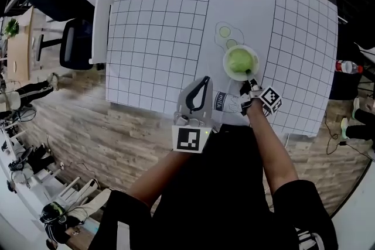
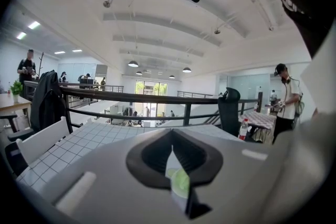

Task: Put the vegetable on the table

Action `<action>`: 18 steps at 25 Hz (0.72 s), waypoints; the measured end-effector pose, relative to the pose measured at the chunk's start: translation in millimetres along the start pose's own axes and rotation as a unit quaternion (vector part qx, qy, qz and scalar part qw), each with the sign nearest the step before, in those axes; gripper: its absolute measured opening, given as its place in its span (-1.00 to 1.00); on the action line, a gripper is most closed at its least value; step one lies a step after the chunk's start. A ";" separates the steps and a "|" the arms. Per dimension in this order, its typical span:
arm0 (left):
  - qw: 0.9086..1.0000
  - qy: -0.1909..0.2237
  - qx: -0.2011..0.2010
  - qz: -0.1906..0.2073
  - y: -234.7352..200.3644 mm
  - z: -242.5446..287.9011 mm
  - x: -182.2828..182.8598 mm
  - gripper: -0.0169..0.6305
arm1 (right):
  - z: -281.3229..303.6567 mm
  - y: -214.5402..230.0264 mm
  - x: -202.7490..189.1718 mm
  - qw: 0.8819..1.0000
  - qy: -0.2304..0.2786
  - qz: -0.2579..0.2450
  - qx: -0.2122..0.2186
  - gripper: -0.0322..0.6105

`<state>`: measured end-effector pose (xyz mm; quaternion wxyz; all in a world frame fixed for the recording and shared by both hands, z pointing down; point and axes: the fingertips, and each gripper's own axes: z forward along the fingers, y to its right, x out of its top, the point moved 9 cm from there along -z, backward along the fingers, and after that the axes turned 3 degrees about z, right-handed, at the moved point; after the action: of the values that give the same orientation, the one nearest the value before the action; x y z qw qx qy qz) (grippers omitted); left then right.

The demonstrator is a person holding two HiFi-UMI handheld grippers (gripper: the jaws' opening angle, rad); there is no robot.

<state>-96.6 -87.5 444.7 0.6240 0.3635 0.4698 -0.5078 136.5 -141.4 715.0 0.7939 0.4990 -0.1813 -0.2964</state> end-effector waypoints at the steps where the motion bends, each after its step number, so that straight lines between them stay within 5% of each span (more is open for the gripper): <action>1: 1.000 0.002 -0.002 -0.001 -0.2 -0.2 -0.2 -0.92 | 0.2 0.3 -0.2 1.000 0.000 0.008 0.002 -0.83; 18: 0.999 0.021 -0.029 0.040 -2.3 -24.0 4.8 -0.92 | -17.0 -0.9 1.1 0.999 0.025 0.019 -0.030 -0.46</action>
<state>-103.9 -67.0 433.1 0.6442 0.3745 0.4823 -0.4605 147.0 -130.7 706.8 0.8184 0.4788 -0.1615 -0.2737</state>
